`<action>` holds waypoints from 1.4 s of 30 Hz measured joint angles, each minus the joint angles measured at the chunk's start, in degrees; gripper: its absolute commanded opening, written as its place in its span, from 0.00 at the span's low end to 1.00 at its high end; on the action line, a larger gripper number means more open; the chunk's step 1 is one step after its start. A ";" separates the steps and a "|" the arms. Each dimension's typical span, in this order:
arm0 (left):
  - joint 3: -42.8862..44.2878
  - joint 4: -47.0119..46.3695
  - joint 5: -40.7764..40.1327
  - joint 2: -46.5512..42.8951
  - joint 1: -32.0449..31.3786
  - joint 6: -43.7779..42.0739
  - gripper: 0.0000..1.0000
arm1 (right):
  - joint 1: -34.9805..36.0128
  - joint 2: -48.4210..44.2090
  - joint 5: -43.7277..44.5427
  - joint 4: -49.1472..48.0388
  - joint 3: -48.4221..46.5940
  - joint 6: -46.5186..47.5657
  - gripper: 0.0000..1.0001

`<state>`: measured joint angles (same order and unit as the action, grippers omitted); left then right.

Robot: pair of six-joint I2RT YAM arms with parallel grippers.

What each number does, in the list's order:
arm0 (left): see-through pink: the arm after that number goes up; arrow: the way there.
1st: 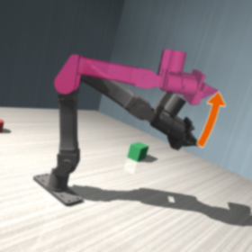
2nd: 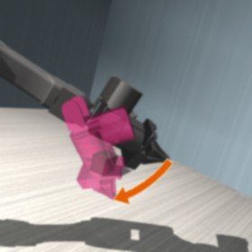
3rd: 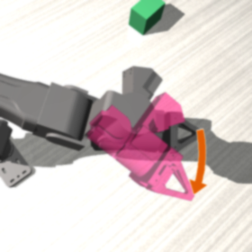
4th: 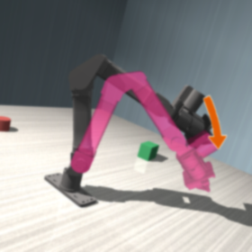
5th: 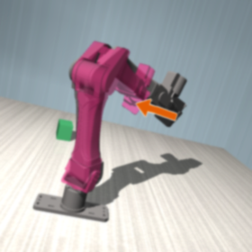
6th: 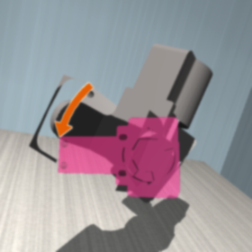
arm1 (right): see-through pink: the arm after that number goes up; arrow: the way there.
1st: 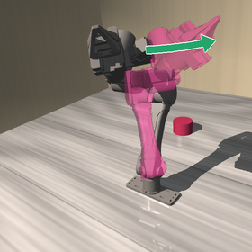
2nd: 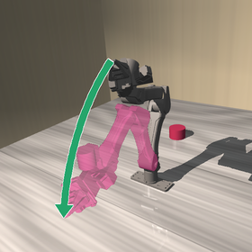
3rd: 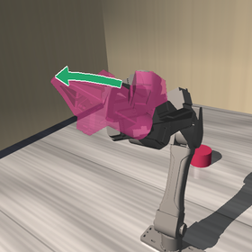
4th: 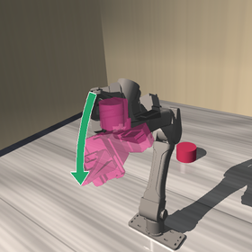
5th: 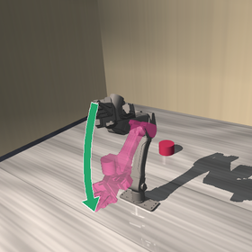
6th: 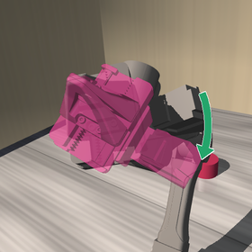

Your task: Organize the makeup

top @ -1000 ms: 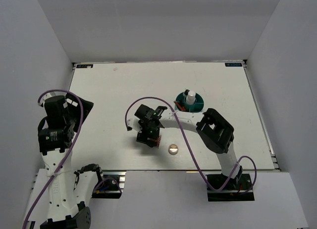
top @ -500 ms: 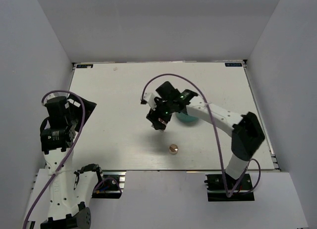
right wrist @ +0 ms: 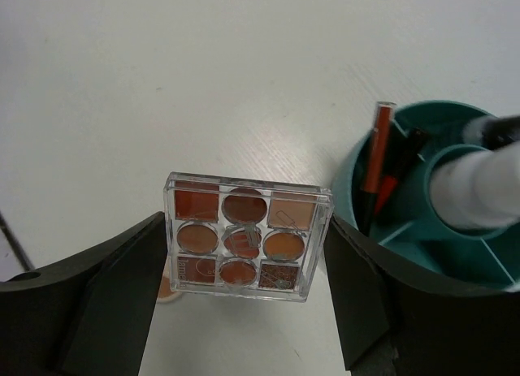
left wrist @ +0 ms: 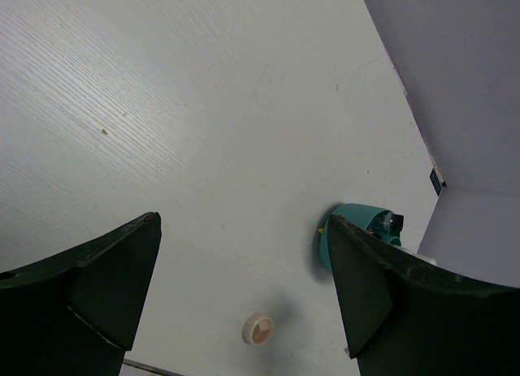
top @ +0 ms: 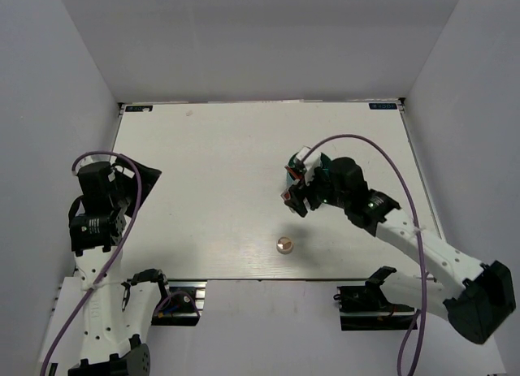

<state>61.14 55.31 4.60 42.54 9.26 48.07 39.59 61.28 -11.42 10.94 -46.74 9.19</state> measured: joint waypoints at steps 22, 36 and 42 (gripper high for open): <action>-1.75 -2.08 3.04 1.66 0.00 -0.02 0.93 | -11.61 -20.11 15.65 -19.19 22.77 -8.52 0.00; -2.73 -3.10 3.58 2.05 0.00 -0.02 0.93 | -23.61 -11.10 -0.79 -32.26 23.04 -5.90 0.00; -2.84 -3.32 3.56 2.60 0.00 -0.02 0.93 | -25.99 -8.37 -6.64 -38.64 23.34 -5.55 0.00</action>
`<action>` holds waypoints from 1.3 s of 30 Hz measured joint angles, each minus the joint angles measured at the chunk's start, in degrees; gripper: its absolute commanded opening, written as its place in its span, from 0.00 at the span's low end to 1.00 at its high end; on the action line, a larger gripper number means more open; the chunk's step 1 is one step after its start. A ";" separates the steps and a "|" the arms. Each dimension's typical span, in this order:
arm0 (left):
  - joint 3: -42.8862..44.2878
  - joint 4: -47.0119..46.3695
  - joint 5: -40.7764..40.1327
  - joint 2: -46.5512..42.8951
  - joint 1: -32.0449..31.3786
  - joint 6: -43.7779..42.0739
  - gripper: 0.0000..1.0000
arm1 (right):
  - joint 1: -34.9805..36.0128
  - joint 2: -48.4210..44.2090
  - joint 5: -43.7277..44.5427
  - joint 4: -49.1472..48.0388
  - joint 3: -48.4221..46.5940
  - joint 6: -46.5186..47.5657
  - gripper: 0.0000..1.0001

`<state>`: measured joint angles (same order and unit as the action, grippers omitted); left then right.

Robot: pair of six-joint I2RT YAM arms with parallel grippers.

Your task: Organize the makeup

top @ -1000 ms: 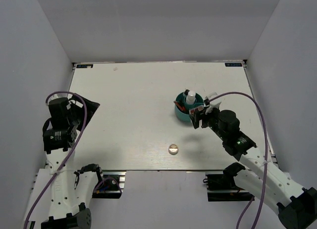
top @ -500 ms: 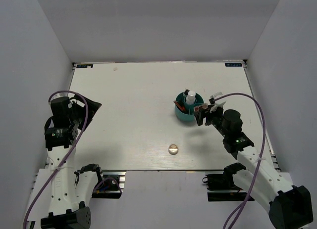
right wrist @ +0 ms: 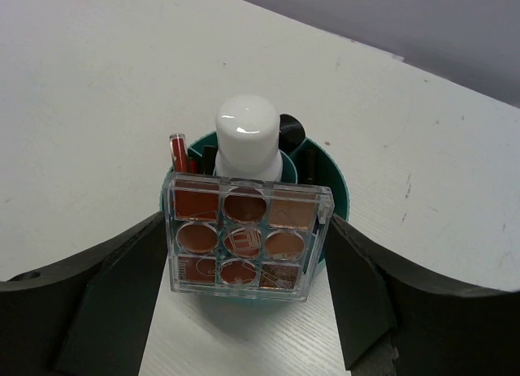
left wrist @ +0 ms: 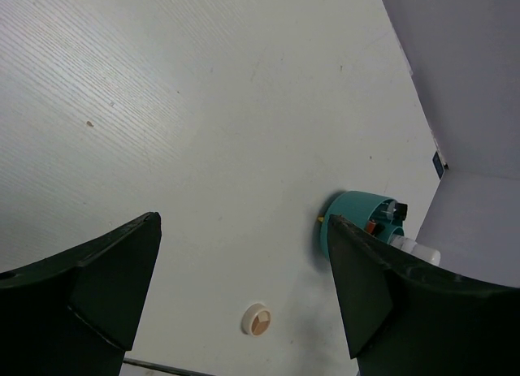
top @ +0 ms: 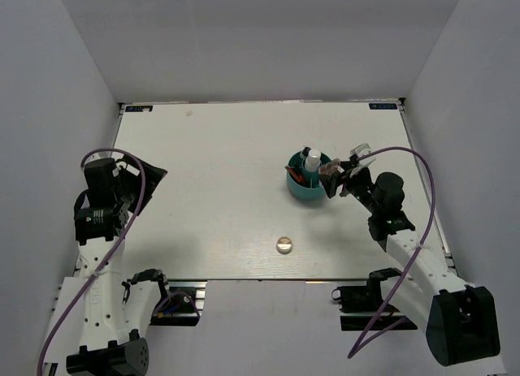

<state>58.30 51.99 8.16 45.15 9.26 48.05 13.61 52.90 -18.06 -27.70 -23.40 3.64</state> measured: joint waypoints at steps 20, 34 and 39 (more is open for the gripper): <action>-0.61 -1.14 -0.07 1.44 0.00 0.04 0.93 | -2.91 9.97 -8.28 -14.60 0.85 -1.81 0.00; -1.03 -2.23 -0.04 2.69 0.00 0.07 0.94 | -3.52 15.80 -10.47 -21.94 1.97 -5.11 0.00; -1.27 -2.73 -0.07 2.89 0.00 0.07 0.94 | -3.76 17.66 -11.28 -23.87 1.97 -6.16 0.00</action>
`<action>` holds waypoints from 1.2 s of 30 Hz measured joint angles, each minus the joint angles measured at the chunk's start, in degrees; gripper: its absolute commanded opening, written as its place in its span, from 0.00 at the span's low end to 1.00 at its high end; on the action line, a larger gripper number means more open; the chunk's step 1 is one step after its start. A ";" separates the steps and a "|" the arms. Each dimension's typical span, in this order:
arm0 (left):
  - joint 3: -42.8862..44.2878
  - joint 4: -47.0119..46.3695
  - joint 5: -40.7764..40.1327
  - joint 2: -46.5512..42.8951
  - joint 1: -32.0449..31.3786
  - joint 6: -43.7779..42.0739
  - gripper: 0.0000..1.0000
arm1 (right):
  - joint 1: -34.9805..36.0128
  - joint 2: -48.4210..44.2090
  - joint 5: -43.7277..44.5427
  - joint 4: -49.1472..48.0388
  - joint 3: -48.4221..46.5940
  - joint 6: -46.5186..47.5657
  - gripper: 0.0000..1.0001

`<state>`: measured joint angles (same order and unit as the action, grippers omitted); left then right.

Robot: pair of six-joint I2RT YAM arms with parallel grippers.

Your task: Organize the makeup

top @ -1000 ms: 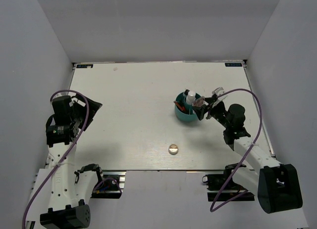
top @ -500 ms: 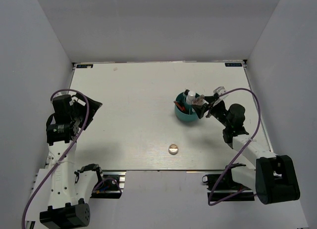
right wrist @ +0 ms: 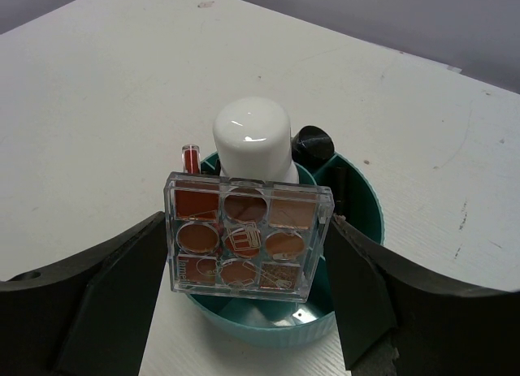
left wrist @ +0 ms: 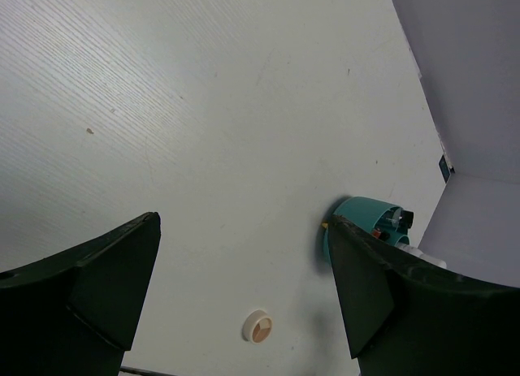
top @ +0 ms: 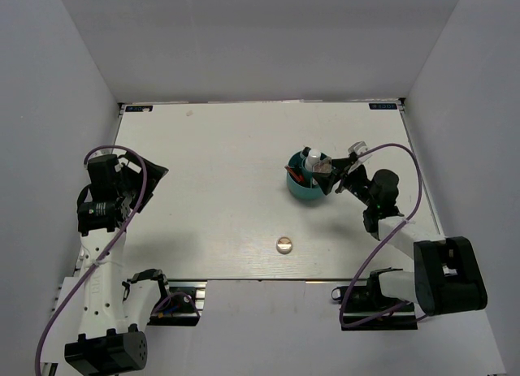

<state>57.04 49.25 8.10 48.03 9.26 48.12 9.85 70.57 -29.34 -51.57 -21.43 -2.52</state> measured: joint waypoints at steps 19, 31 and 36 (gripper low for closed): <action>0.00 0.02 0.00 0.15 0.00 -0.02 0.94 | -1.05 3.54 -2.56 -4.85 0.24 -0.28 0.00; 0.00 0.00 0.00 0.94 0.00 -0.02 0.95 | -1.64 3.87 -3.69 -5.99 1.57 0.81 0.00; 0.00 -0.02 0.00 1.01 0.00 -0.02 0.97 | -1.64 4.52 -3.87 -6.03 1.66 1.33 0.00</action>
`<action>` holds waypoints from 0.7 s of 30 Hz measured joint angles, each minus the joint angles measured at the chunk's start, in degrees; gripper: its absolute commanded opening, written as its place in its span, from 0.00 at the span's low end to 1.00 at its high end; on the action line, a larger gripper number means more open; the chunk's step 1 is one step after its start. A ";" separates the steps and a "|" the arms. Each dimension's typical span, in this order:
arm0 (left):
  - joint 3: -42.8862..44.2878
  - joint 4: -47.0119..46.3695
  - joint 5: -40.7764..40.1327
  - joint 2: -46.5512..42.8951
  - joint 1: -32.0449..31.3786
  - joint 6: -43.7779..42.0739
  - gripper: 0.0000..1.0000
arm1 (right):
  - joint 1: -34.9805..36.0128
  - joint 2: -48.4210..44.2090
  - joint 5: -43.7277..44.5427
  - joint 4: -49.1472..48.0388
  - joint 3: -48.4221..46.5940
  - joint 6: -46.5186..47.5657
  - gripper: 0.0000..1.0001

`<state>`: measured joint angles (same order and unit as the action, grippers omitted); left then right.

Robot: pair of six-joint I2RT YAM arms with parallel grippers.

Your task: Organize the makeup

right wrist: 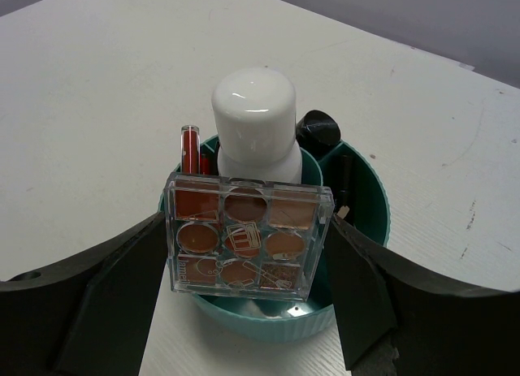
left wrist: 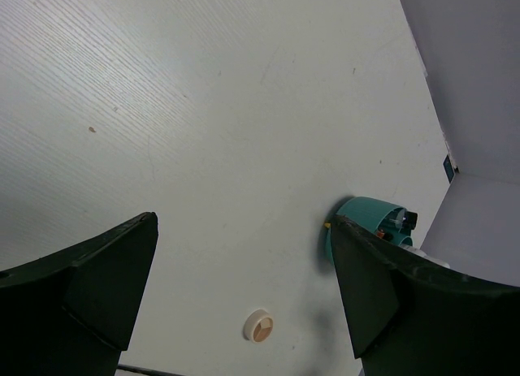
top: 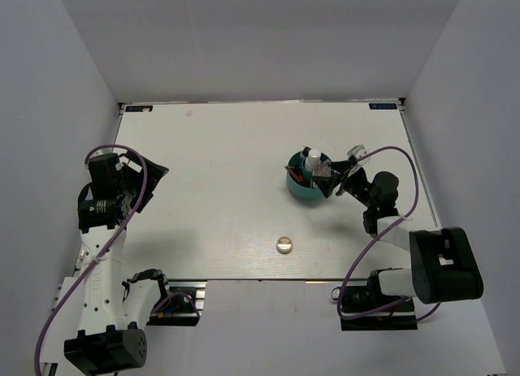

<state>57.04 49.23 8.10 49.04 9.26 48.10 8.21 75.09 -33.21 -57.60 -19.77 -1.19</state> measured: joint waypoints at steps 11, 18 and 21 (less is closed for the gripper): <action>0.00 -0.02 0.00 0.07 0.00 0.00 0.98 | 0.00 1.18 0.11 -0.33 0.00 0.57 0.00; 0.00 -0.02 0.00 0.07 0.00 0.00 0.98 | -0.11 1.68 0.52 -0.59 0.00 1.88 0.00; 0.00 -0.04 0.00 0.07 0.00 0.00 0.98 | -0.15 2.03 0.94 -0.85 0.00 2.23 0.00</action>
<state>57.04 49.19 8.10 49.10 9.26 48.10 8.05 77.12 -32.27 -58.46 -19.77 1.04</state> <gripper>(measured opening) 0.973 0.770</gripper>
